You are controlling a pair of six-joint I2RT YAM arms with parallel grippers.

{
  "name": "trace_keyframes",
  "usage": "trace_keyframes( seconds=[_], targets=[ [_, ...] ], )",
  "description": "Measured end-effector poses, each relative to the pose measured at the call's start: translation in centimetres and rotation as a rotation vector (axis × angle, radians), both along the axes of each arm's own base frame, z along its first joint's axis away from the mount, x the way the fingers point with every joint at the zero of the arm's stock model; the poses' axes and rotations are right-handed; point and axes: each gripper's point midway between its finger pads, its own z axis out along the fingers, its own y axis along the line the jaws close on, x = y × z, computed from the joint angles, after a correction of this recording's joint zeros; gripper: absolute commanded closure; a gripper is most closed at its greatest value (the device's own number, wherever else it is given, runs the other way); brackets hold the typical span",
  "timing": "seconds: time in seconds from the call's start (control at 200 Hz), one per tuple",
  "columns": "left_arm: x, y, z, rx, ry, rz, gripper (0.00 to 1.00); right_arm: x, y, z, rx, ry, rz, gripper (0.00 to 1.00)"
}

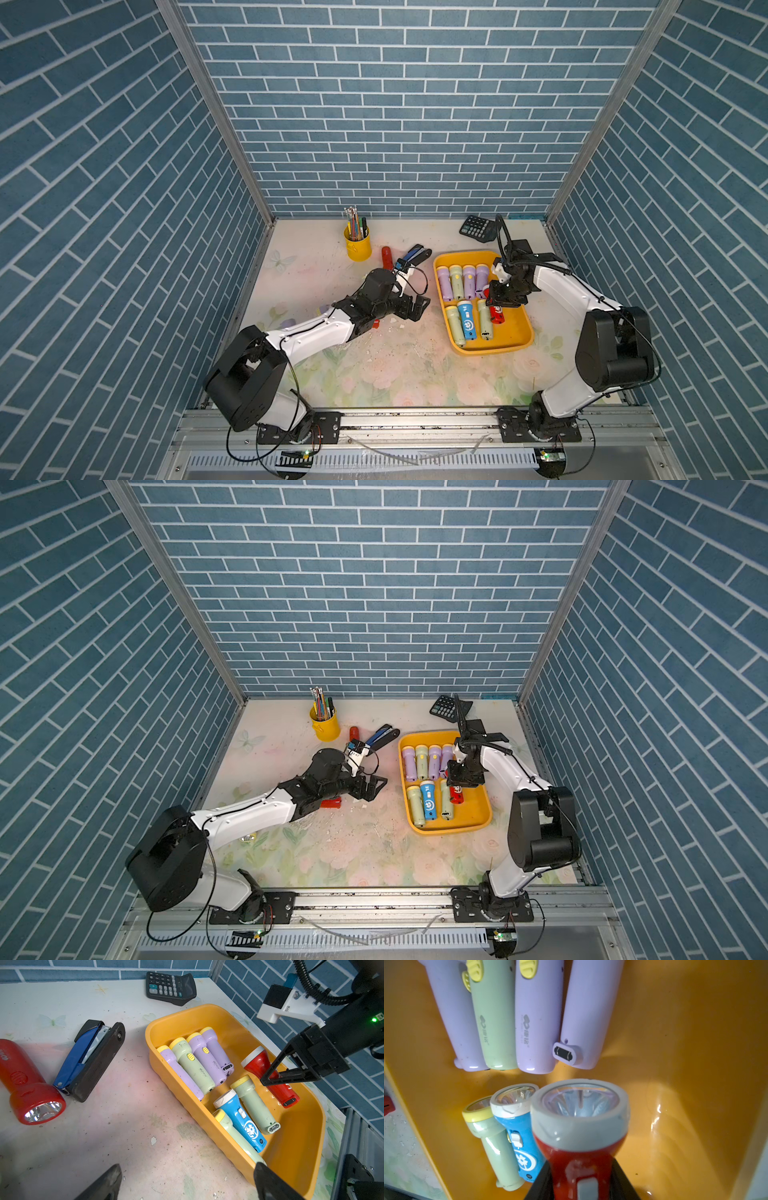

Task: Put the flashlights into the storage boxes
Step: Place the flashlight at the storage box.

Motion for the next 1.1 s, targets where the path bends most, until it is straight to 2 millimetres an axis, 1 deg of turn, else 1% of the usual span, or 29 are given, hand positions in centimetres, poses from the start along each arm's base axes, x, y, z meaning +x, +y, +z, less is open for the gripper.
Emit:
trace_keyframes(
  seconds=[0.175, 0.25, 0.345, 0.49, 0.61, 0.865, 1.1],
  targets=[
    [0.0, 0.0, 0.0, 0.002, -0.001, 0.002, 0.00, -0.2, -1.4, -0.3, -0.041, 0.020, -0.030, 0.71],
    [0.0, 0.0, 0.0, 0.002, 0.000, 0.003, 0.00, -0.1, -1.7, -0.3, -0.038, 0.022, -0.049, 0.71],
    [0.0, 0.0, 0.0, 0.002, 0.000, 0.002, 0.00, -0.2, -1.6, -0.6, -0.022, 0.029, -0.062, 0.70],
    [0.0, 0.0, 0.0, 0.002, 0.000, 0.002, 0.00, -1.4, -1.5, -1.8, -0.012, 0.069, -0.073, 0.70],
    [0.0, 0.1, 0.0, 0.003, -0.001, 0.003, 0.00, -1.6, -1.6, -2.3, -0.019, 0.086, -0.083, 0.69],
    [0.1, 0.1, 0.0, 0.005, -0.003, 0.004, 0.00, -1.9, -0.7, -3.4, 0.035, 0.104, -0.083, 0.68],
    [0.1, 0.1, 0.0, 0.005, -0.003, 0.004, 0.00, -1.4, -0.2, -3.8, 0.079, 0.085, -0.091, 0.66]
  ],
)
